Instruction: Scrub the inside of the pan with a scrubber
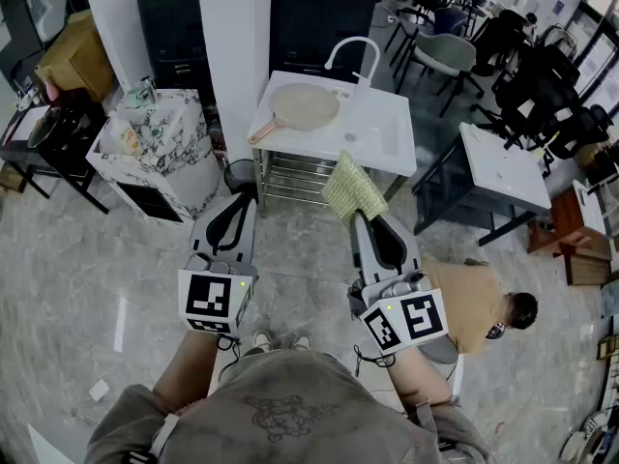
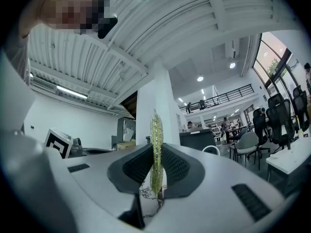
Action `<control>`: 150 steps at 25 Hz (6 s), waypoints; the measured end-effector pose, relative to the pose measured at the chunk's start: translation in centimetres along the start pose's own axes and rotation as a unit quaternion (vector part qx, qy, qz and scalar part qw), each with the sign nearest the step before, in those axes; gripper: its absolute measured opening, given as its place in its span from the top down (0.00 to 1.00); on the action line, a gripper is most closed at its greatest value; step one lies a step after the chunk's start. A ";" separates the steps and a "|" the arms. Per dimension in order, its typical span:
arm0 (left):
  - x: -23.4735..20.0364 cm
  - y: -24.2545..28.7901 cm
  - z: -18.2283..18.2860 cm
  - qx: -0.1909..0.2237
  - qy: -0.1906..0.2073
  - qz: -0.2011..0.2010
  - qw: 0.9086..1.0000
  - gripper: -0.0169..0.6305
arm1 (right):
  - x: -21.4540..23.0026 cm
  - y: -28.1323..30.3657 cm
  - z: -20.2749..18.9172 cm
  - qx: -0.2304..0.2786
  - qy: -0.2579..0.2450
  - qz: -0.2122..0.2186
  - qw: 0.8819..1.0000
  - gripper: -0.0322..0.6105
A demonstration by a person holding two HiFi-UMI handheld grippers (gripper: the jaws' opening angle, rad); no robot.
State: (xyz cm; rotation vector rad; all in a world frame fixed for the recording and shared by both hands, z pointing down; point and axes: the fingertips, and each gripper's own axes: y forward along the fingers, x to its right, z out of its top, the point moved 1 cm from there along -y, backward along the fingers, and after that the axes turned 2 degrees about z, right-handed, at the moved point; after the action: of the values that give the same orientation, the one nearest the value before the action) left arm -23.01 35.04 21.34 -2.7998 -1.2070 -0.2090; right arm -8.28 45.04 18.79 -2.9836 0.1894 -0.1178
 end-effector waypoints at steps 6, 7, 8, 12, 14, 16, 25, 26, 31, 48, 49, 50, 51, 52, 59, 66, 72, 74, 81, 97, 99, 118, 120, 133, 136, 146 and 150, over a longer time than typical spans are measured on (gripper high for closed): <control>1.0 1.6 0.0 -0.006 0.003 0.004 1.000 0.91 | 2.2 0.2 -0.2 0.002 0.012 0.002 1.000 0.85; 1.2 1.8 -0.1 -0.007 0.003 0.005 1.000 0.91 | 2.5 0.2 -0.3 0.002 0.013 0.003 1.000 0.85; 1.4 2.0 -0.2 -0.008 0.004 0.007 1.000 0.91 | 2.9 0.2 -0.4 0.001 0.014 0.004 1.000 0.85; 2.1 2.8 -0.4 -0.011 0.007 0.013 1.000 0.91 | 4.0 0.3 -0.5 0.002 0.016 0.010 1.000 0.85; 2.4 3.2 -0.5 -0.013 0.007 0.015 1.000 0.91 | 4.5 0.3 -0.7 0.001 0.015 0.013 1.000 0.85; 2.8 3.5 -0.6 -0.015 0.007 0.017 1.000 0.91 | 5.0 0.3 -0.9 0.000 0.014 0.015 1.000 0.85; 4.4 4.8 -0.6 -0.013 0.015 0.030 0.999 0.91 | 8.1 -0.5 -1.3 0.003 0.019 0.011 1.000 0.85; 4.4 4.9 -0.7 -0.016 0.016 0.031 0.999 0.91 | 8.3 -0.6 -1.4 0.003 0.019 0.011 1.000 0.85; 5.0 5.9 -0.8 -0.018 0.019 0.030 0.999 0.91 | 9.4 -0.5 -1.4 0.009 0.019 0.008 1.000 0.85; 0.3 13.9 -4.1 -0.018 0.019 0.025 0.999 0.91 | 13.5 7.5 -5.2 -0.003 0.011 -0.009 1.000 0.85; -0.3 14.8 -4.4 -0.019 0.018 0.023 0.999 0.91 | 13.9 8.5 -5.4 -0.005 0.010 -0.011 1.000 0.85; -0.9 15.6 -4.7 -0.022 0.017 0.021 0.999 0.91 | 14.2 9.4 -5.6 -0.008 0.010 -0.013 1.000 0.85; -1.5 16.4 -5.1 -0.026 0.014 0.021 0.999 0.91 | 14.6 10.4 -5.8 -0.011 0.011 -0.015 1.000 0.85; -2.2 17.2 -5.5 -0.031 0.011 0.021 0.999 0.91 | 15.0 11.4 -6.1 -0.014 0.013 -0.016 1.000 0.85; -7.1 23.3 -7.6 -0.047 -0.005 0.014 0.999 0.91 | 17.0 19.0 -7.5 -0.034 0.008 -0.020 0.999 0.85; -11.3 30.5 -9.0 -0.072 -0.013 -0.013 0.997 0.91 | 19.7 27.0 -8.3 -0.054 0.002 -0.028 0.998 0.85; -15.4 36.0 -10.4 -0.088 -0.020 -0.029 0.996 0.91 | 22.1 33.8 -9.6 -0.066 0.006 -0.039 0.997 0.85; -16.5 37.9 -11.2 -0.093 -0.024 -0.034 0.995 0.91 | 22.9 36.0 -10.2 -0.070 0.008 -0.041 0.997 0.85; -19.3 43.1 -12.8 -0.120 -0.022 -0.063 0.991 0.83 | 26.0 42.2 -11.5 -0.076 0.005 -0.057 0.995 0.85; -16.3 46.5 -23.1 -0.307 -0.015 -0.158 0.938 0.59 | 33.4 50.3 -20.3 -0.193 -0.034 -0.051 0.979 0.85; -15.7 46.6 -25.0 -0.341 -0.007 -0.164 0.926 0.59 | 34.5 51.4 -22.1 -0.211 -0.038 -0.044 0.976 0.85; -12.9 46.6 -38.8 -0.582 0.021 -0.187 0.791 0.56 | 41.4 60.7 -40.8 -0.387 -0.082 0.001 0.918 0.84; -12.6 46.3 -39.6 -0.594 0.016 -0.195 0.780 0.56 | 41.9 61.2 -42.1 -0.396 -0.086 -0.009 0.914 0.84; -12.5 45.3 -42.0 -0.624 0.003 -0.210 0.753 0.60 | 42.3 63.2 -49.0 -0.437 -0.106 -0.030 0.893 0.84; -12.2 45.3 -41.8 -0.616 -0.014 -0.213 0.758 0.71 | 41.2 63.7 -49.6 -0.433 -0.112 -0.017 0.894 0.84; -12.2 45.3 -41.9 -0.608 -0.028 -0.217 0.763 0.71 | 35.3 63.7 -51.4 -0.441 -0.097 0.101 0.887 0.84; -12.2 45.2 -41.8 -0.608 -0.029 -0.217 0.763 0.71 | 31.3 62.8 -52.5 -0.459 -0.089 0.202 0.861 0.84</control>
State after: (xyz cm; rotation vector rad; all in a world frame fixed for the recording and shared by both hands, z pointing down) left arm -2.15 -10.17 59.52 -3.3058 -2.3674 -1.4172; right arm 10.55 -28.17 63.01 -3.7279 1.1284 0.4180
